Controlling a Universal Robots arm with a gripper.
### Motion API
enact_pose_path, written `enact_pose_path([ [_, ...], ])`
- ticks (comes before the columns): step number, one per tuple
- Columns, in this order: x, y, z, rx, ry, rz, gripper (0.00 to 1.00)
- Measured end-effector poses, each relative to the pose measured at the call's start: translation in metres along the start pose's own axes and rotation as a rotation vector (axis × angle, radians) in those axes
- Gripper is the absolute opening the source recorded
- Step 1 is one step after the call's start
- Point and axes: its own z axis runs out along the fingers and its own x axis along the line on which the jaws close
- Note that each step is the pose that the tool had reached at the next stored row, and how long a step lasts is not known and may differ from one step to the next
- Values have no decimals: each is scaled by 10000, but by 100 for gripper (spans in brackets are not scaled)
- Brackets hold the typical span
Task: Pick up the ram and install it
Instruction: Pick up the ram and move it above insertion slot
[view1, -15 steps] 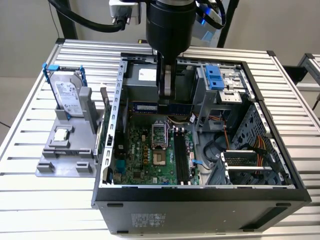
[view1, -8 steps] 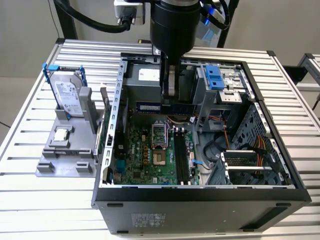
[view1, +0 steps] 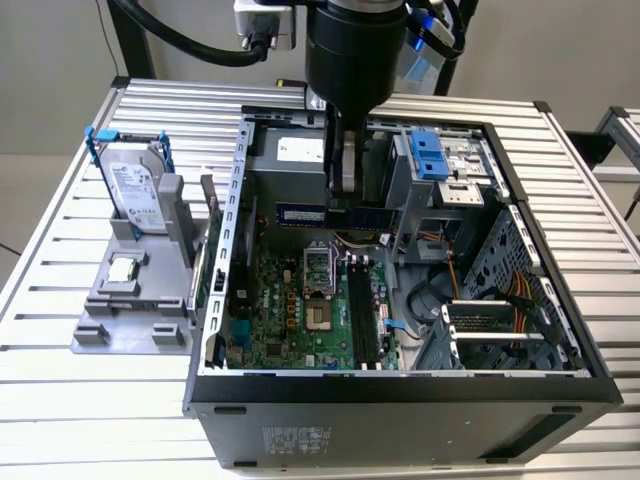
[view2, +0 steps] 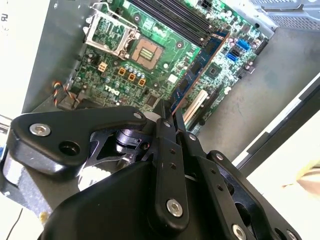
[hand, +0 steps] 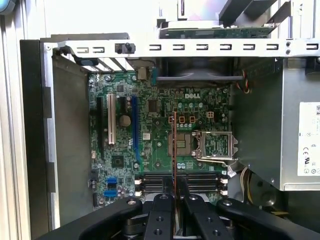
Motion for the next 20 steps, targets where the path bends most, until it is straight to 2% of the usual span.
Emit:
enact_pose_path([
  [20, -4, -106, 0, 0, 0, 0, 0],
])
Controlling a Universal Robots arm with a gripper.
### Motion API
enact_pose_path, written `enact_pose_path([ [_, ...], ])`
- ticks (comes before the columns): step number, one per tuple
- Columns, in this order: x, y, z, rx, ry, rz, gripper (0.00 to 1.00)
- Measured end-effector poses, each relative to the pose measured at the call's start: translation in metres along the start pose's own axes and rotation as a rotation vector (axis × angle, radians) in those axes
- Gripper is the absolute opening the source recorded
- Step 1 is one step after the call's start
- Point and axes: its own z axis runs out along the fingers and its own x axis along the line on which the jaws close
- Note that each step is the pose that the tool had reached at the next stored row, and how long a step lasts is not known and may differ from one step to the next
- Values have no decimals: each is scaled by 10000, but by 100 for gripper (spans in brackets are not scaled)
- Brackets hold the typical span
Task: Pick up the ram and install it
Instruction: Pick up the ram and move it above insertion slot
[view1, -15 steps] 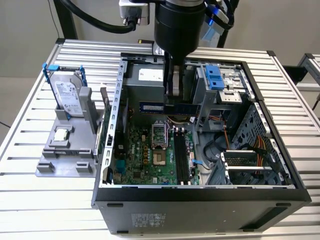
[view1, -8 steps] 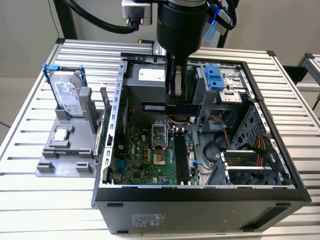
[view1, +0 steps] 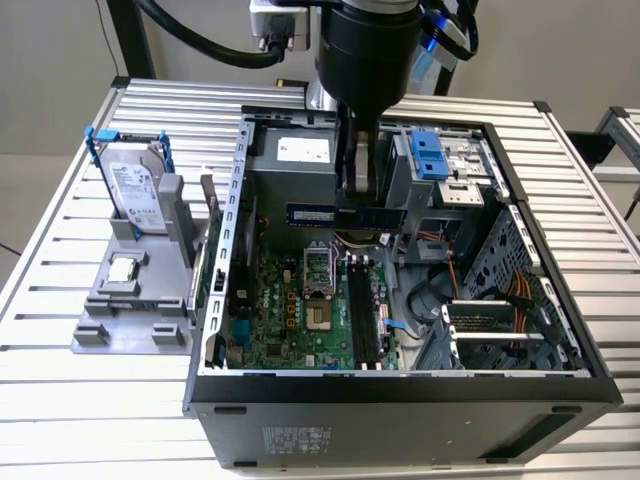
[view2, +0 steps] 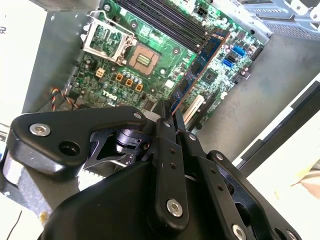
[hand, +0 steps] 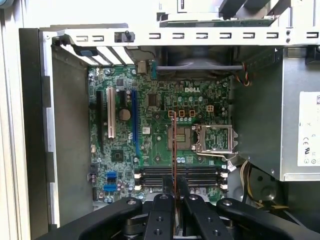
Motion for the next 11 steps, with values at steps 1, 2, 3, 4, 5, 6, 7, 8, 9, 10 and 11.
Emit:
enact_pose_path([
  [1, 0, -5, 0, 0, 0, 0, 0],
  [2, 0, -10, 0, 0, 0, 0, 0],
  [3, -1, -16, 0, 0, 0, 0, 0],
  [4, -1, -21, 0, 0, 0, 0, 0],
  [5, -1, -27, 0, 0, 0, 0, 0],
  [6, -1, -32, 0, 0, 0, 0, 0],
  [7, -2, -37, 0, 0, 0, 0, 0],
  [8, -2, -42, 0, 0, 0, 0, 0],
  [9, -2, -48, 0, 0, 0, 0, 0],
  [10, -2, -53, 0, 0, 0, 0, 0],
  [11, -2, -58, 0, 0, 0, 0, 0],
])
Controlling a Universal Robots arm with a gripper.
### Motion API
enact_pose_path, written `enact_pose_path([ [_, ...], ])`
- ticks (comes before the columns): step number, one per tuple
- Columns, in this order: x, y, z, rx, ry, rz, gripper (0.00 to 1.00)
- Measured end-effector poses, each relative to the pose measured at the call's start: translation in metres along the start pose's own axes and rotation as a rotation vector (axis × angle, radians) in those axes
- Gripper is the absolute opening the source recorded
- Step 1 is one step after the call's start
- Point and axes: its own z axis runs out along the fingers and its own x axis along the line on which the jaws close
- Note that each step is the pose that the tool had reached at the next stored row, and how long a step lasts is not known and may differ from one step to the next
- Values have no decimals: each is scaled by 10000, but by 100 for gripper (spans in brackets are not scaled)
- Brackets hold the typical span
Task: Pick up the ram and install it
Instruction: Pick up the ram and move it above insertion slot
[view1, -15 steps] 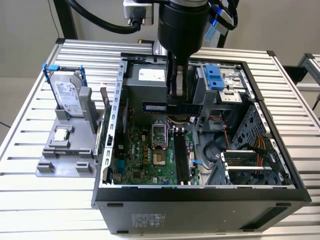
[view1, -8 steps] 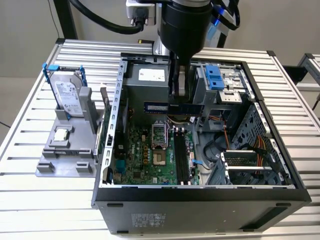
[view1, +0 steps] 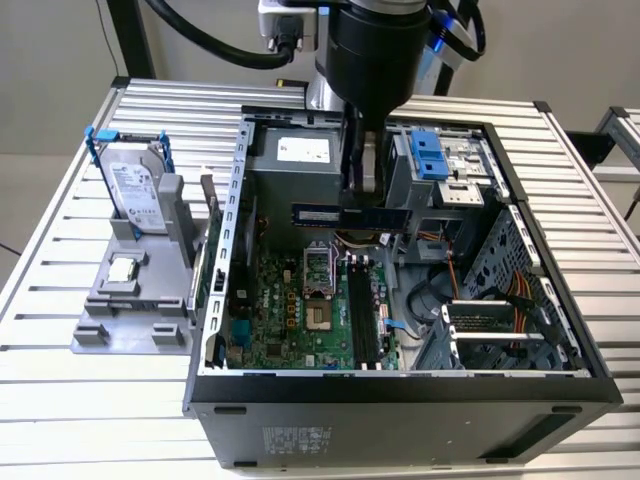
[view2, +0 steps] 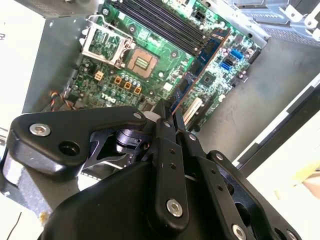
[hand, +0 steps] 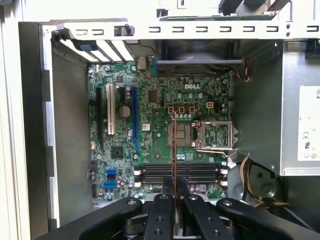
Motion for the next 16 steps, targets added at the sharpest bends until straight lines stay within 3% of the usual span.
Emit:
enact_pose_path([
  [16, -3, -85, 0, 0, 0, 0, 0],
])
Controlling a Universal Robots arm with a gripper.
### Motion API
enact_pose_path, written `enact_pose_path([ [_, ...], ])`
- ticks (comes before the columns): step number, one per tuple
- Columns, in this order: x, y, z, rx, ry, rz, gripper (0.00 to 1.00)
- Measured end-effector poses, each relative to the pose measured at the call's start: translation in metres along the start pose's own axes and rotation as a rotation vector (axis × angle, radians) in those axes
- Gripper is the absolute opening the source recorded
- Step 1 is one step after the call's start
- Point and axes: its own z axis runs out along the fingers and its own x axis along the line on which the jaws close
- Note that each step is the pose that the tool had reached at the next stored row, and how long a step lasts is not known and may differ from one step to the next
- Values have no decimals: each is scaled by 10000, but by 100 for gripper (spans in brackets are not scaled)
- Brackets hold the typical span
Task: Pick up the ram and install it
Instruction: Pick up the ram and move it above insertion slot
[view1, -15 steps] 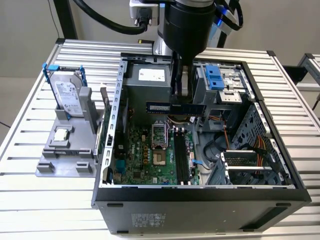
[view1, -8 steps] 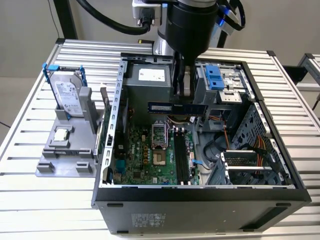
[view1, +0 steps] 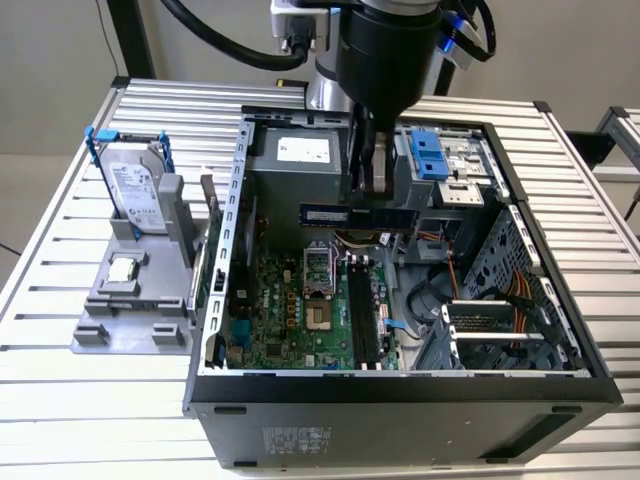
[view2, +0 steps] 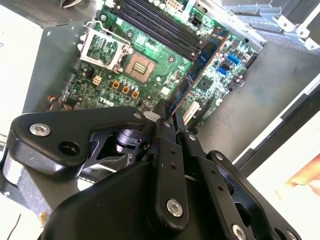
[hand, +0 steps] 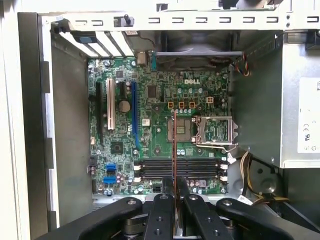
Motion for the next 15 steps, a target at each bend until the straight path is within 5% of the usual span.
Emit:
enact_pose_path([
  [15, -3, -80, 0, 0, 0, 0, 0],
])
